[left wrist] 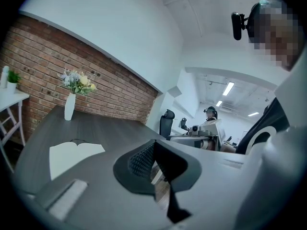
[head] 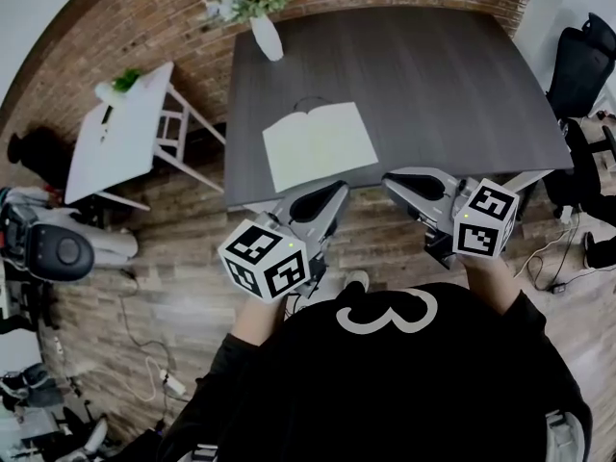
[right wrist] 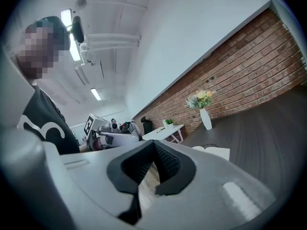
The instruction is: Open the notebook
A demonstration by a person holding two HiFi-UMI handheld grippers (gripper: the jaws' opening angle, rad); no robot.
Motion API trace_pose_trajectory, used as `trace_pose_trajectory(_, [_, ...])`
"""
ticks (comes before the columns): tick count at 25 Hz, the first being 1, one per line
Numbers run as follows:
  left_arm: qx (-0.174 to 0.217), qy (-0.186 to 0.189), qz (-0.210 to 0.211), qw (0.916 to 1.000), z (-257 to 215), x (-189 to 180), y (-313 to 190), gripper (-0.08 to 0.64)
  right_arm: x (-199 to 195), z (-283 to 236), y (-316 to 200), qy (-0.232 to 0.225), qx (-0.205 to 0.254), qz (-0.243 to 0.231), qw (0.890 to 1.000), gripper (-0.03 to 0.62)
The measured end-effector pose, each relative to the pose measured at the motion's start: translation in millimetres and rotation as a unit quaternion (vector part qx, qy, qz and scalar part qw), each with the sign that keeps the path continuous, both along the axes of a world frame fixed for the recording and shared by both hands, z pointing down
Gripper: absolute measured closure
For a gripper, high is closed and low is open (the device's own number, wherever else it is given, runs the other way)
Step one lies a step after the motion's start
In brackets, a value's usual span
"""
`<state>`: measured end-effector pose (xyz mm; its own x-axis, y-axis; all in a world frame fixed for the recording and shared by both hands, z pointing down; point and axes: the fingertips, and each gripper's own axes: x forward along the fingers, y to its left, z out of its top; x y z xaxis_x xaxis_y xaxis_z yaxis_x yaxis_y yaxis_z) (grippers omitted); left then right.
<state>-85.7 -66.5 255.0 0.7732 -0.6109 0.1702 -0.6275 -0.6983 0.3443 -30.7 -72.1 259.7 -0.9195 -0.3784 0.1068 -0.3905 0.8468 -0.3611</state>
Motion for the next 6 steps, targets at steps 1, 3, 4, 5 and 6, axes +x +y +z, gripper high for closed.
trace_pose_trajectory(1, [0.001, 0.001, -0.001, 1.0000, 1, -1, 0, 0.545, -1, 0, 0, 0.002, 0.005, 0.000, 1.000, 0.592])
trace_pose_trajectory(3, [-0.001, 0.000, 0.000, 1.0000, 6, -3, 1, 0.545, -3, 6, 2, 0.009, 0.008, 0.003, 1.000, 0.592])
trace_pose_trajectory(4, [-0.002, -0.001, 0.000, 1.0000, 8, -5, 2, 0.545, -4, 9, 2, 0.011, 0.006, 0.005, 1.000, 0.592])
trace_pose_trajectory(5, [-0.002, -0.002, 0.000, 1.0000, 9, -8, 2, 0.545, -5, 12, 2, 0.012, 0.005, 0.007, 1.000, 0.592])
trace_pose_trajectory(6, [-0.002, -0.002, 0.000, 1.0000, 10, -10, 1, 0.545, -7, 15, 2, 0.013, 0.004, 0.008, 1.000, 0.592])
